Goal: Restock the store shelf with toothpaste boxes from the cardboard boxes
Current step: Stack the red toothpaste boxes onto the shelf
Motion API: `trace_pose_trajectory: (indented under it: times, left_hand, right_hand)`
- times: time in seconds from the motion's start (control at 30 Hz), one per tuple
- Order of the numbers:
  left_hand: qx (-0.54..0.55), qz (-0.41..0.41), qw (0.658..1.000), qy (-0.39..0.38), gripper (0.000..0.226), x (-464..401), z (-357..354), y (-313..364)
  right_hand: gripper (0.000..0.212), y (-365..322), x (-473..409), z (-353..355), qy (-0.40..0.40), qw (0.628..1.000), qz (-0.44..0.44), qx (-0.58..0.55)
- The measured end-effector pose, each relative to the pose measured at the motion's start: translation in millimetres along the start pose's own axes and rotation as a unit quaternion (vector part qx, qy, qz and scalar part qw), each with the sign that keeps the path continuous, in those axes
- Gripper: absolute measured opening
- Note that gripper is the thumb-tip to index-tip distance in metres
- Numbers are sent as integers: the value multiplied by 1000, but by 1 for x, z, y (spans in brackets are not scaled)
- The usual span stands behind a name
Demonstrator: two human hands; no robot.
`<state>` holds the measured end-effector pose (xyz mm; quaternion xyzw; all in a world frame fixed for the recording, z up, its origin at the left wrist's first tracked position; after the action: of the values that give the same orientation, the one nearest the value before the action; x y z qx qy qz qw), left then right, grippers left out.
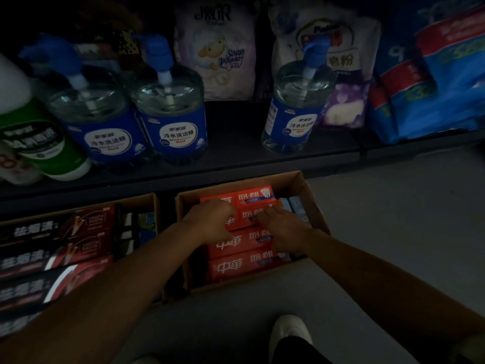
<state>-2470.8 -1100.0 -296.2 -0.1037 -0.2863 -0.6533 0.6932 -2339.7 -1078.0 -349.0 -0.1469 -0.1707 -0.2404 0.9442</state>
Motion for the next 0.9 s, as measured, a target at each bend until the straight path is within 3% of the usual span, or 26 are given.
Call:
trace_pose_trajectory:
  times: [0.3,0.4,0.63,0.9]
  left_hand:
    - [-8,-10,1000,20,19,17,42,5]
    - [3,-19,999,39,30,34,77,13]
    - [11,-50,991,125,63,108,201,44]
    - [36,-54,974,215,60,200,351,74]
  right_hand:
    - [89,3,17,41,-5,1000,5,-3]
    - [86,-3,35,87,47,999,8,11]
    - [52,-35,100,235,209,970,24,118]
    - [56,-69,176,401,332,893,-2,305]
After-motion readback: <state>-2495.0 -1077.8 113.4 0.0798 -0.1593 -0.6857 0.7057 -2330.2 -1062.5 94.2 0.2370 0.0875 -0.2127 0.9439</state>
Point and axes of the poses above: each hand's wrist, its own x-axis away from the middle knuckle, its own z-axis out of the back of the hand, y = z × x, the point moved 8 cm from there along -x, towards the middle knuckle, and after that the axes turned 14 degrees about z, right-handed, at the moved point
